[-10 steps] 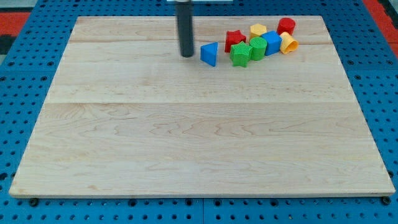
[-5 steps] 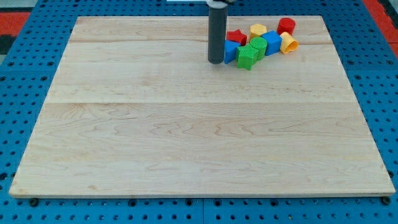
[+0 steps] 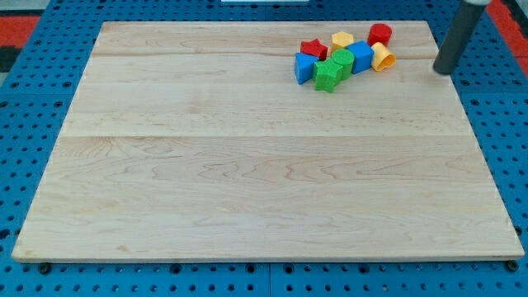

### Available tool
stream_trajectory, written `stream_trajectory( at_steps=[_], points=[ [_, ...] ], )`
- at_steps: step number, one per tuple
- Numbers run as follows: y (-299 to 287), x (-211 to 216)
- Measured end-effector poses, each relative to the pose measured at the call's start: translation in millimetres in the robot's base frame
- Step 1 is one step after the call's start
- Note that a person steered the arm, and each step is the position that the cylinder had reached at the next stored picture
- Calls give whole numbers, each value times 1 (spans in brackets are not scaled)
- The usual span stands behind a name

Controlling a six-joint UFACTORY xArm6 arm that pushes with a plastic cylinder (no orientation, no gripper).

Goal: Keep green star at bottom of the board

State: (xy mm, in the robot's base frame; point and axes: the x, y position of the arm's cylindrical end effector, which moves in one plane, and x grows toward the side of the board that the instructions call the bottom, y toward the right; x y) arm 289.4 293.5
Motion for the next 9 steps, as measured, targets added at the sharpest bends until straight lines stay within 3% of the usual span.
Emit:
stream_trajectory(
  at_steps=[1,5,6,9],
  points=[
    [-7,-41],
    [-175,-21],
    [-188,-6],
    [-293,109]
  ],
)
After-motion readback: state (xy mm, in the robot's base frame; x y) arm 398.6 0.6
